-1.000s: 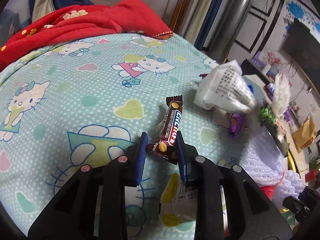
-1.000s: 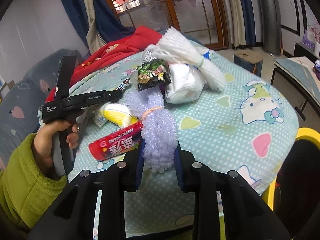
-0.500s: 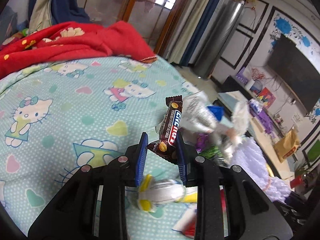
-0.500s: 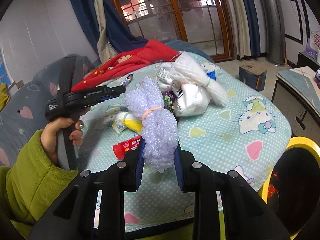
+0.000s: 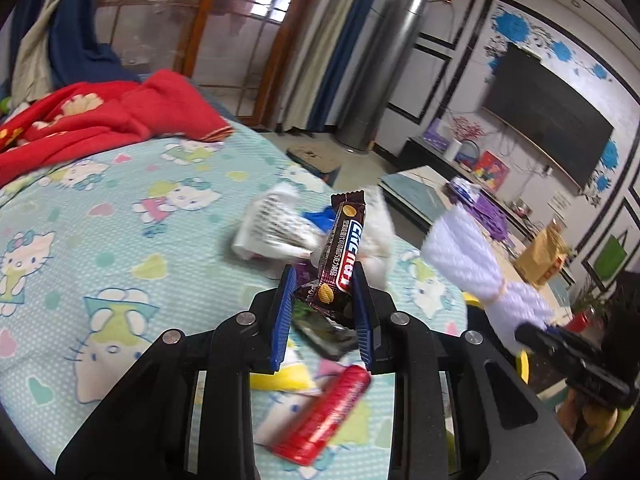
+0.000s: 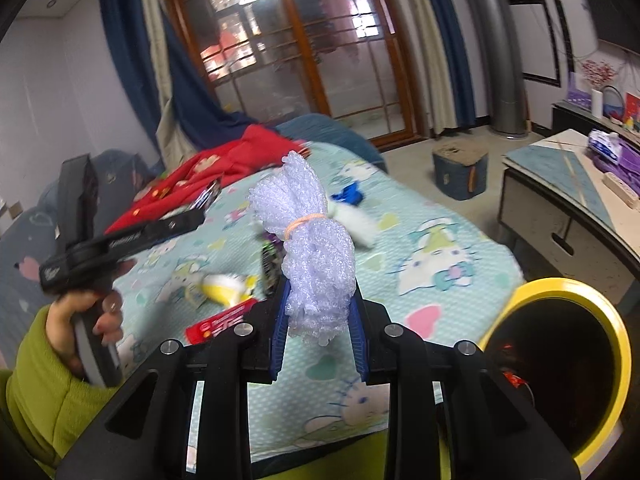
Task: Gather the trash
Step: 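Carry the chocolate bar and mesh scrubber with both tools over the bin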
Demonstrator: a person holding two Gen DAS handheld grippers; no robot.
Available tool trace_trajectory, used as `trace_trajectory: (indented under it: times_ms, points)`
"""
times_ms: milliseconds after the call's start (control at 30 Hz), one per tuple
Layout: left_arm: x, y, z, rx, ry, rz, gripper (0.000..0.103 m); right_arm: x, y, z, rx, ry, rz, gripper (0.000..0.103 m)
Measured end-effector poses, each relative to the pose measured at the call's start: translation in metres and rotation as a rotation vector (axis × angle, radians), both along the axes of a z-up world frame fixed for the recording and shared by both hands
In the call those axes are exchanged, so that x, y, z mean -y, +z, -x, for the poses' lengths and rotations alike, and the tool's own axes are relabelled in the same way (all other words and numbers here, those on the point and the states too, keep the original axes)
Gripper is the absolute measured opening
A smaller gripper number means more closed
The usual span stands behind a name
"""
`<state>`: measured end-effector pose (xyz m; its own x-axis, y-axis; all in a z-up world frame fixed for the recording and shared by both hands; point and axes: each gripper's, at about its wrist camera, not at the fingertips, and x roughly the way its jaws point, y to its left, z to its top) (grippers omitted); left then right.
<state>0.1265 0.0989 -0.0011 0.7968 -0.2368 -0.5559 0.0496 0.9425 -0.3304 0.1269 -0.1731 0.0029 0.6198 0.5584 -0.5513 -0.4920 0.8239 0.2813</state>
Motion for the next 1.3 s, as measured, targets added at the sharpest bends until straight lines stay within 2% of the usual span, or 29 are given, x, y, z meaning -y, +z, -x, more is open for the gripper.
trace_trajectory:
  times_ms: [500,967,1300]
  points:
    - [0.079,-0.003,0.004,0.016,-0.197,-0.048,0.021,0.076,-0.002,-0.012,0.021,-0.225,-0.012,0.026]
    - [0.126,-0.017,0.004,0.004,-0.304,-0.069,0.021,0.129,-0.009,-0.009,0.029,-0.377,0.001,0.026]
    - [0.17,-0.022,-0.003,0.021,-0.399,-0.118,0.021,0.161,-0.022,-0.007,0.004,-0.468,0.025,0.026]
